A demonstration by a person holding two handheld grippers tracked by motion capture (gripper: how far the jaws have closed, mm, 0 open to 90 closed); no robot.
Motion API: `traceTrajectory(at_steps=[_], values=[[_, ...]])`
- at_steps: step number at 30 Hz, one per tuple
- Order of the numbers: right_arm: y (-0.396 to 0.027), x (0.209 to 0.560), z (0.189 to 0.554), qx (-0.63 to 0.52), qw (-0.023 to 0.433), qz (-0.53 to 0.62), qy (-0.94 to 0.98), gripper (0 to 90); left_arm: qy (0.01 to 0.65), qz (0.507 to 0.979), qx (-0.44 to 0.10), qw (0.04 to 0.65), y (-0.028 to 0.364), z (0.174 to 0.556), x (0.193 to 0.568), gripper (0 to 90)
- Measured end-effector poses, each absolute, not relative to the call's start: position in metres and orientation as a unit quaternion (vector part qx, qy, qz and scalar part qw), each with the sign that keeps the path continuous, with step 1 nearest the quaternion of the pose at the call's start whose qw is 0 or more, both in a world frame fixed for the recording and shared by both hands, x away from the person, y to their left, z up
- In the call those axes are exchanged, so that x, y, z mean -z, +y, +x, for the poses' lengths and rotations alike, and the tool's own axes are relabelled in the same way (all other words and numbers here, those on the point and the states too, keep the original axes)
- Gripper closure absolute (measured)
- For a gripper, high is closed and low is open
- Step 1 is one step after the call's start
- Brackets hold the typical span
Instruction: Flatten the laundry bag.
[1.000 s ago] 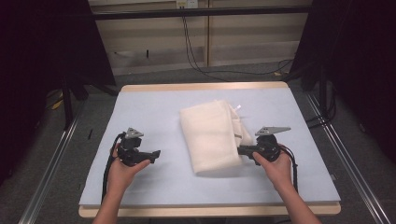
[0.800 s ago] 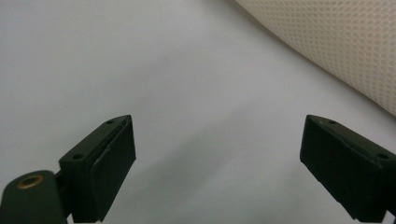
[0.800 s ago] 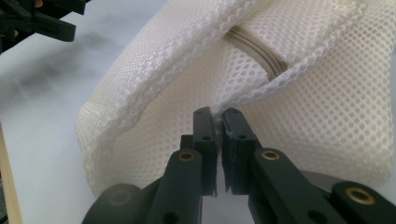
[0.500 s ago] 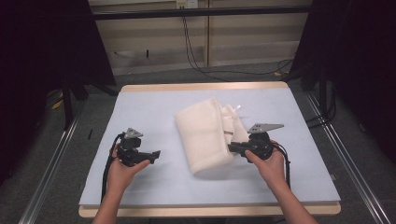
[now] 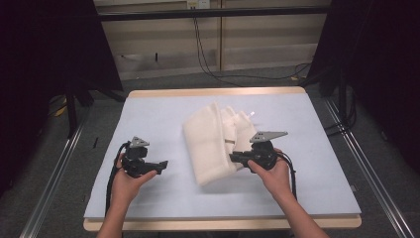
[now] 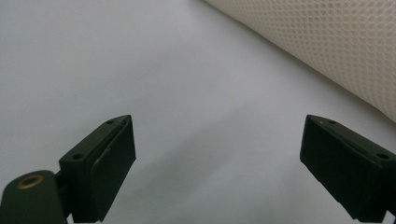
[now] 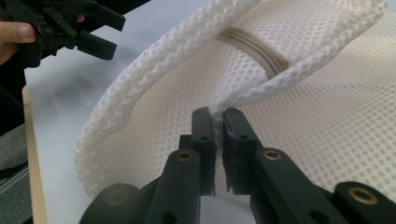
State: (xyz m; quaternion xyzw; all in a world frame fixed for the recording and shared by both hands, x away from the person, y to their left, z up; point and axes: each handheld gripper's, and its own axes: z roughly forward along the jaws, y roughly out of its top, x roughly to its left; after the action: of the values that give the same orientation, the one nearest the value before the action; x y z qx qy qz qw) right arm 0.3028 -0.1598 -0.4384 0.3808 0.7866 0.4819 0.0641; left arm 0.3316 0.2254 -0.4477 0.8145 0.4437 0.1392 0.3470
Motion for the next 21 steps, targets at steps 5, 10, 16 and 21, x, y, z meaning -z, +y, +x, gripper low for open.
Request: traceTrajectory(at_steps=[5, 10, 16, 21], values=[[-0.149, 0.439, 0.304, -0.485, 0.055, 0.372, 0.789, 82.8, 0.445, 0.814, -0.138, 0.347, 0.226, 0.331, 0.448, 10.2], [-0.141, 0.438, 0.306, -0.489, 0.045, 0.369, 0.789, 77.6, 0.443, 0.817, -0.136, 0.342, 0.228, 0.331, 0.447, 10.2], [-0.133, 0.438, 0.307, -0.491, 0.033, 0.364, 0.791, 70.8, 0.446, 0.814, -0.139, 0.345, 0.231, 0.330, 0.447, 10.2], [-0.131, 0.437, 0.308, -0.494, 0.029, 0.372, 0.785, 56.9, 0.448, 0.814, -0.137, 0.344, 0.231, 0.330, 0.447, 10.2]])
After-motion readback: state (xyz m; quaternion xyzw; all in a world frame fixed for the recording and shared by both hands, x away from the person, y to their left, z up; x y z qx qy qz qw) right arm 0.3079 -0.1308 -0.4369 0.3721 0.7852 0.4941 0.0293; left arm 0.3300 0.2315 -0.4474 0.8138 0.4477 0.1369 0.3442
